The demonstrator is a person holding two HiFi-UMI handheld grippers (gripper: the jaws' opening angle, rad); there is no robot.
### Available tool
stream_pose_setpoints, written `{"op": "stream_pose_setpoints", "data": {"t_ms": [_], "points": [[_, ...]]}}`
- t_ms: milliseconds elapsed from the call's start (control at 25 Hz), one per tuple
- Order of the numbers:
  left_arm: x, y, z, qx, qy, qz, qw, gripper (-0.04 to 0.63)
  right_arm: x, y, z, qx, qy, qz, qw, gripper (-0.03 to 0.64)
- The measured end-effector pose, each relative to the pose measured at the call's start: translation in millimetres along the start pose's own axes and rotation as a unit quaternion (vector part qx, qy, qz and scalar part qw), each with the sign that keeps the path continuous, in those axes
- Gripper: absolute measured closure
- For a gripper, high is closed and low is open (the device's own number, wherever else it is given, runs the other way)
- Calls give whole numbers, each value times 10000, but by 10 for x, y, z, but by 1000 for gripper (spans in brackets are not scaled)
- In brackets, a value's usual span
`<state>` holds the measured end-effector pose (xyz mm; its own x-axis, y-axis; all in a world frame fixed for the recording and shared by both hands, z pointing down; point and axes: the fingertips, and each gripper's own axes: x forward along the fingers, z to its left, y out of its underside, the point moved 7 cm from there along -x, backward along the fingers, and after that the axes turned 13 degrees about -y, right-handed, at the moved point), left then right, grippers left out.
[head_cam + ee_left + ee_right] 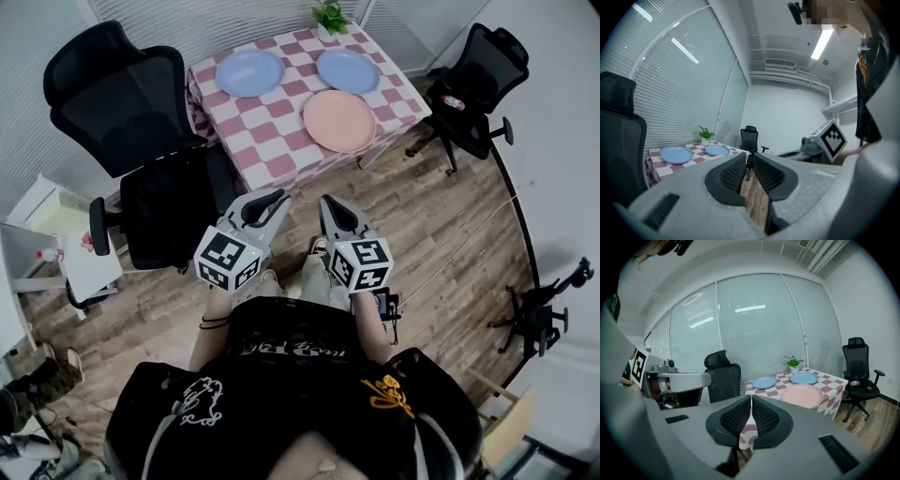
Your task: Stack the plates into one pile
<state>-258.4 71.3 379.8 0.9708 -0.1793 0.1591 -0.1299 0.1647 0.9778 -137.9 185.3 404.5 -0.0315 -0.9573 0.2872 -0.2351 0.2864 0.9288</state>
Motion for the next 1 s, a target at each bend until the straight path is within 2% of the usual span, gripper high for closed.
{"op": "stream_pose_setpoints", "data": {"t_ms": [280,680,1000], "points": [[477,4,-11,6,-269,211,9994,540,159,-78,-521,-9,-240,88,9997,600],[1585,-98,-325,-121,-364,310,9988,540,252,-381,-1513,-375,-611,295,9970,600],[2134,-103,-516,-109,-657,468,9967,540,183,-421,-2175,-453,-753,434,9952,600]]}}
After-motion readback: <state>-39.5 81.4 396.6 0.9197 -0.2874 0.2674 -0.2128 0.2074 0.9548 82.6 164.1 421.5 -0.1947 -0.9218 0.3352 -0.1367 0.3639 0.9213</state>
